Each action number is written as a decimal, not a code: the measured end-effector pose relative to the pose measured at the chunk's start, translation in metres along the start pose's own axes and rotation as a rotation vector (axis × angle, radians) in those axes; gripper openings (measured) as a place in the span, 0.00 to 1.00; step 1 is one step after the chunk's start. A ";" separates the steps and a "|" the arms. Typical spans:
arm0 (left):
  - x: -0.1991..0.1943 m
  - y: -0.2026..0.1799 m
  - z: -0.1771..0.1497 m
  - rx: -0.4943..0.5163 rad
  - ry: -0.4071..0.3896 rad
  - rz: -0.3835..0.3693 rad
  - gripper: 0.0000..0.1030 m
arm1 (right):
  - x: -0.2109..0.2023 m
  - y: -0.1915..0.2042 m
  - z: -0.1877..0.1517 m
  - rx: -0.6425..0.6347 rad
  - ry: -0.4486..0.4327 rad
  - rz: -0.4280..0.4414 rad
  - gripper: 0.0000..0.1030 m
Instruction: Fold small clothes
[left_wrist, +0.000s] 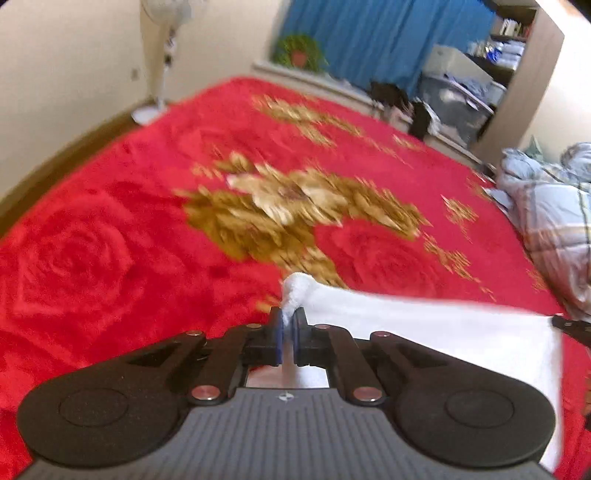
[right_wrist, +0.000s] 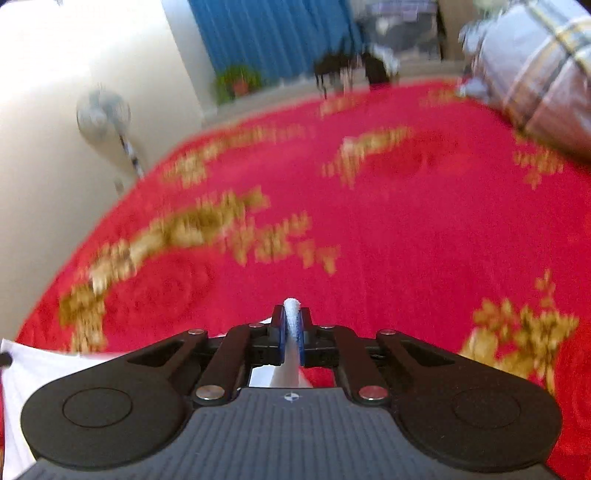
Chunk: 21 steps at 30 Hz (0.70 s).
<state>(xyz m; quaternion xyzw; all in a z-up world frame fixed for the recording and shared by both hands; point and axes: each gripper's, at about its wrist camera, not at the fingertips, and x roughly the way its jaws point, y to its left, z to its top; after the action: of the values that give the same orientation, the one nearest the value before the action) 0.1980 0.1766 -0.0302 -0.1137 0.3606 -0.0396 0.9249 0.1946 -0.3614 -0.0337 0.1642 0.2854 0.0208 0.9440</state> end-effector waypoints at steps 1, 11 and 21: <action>0.000 0.000 0.001 0.001 -0.008 0.017 0.05 | -0.001 -0.001 0.002 0.005 -0.023 -0.006 0.05; 0.002 0.021 -0.015 -0.075 0.193 -0.027 0.32 | 0.027 -0.009 -0.016 -0.001 0.214 -0.088 0.19; -0.044 0.012 -0.094 0.122 0.430 -0.125 0.32 | -0.043 -0.017 -0.072 -0.075 0.398 0.041 0.23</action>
<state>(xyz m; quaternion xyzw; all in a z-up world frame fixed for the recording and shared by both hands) 0.1021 0.1781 -0.0713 -0.0688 0.5384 -0.1418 0.8278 0.1181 -0.3615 -0.0726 0.1272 0.4618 0.0827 0.8739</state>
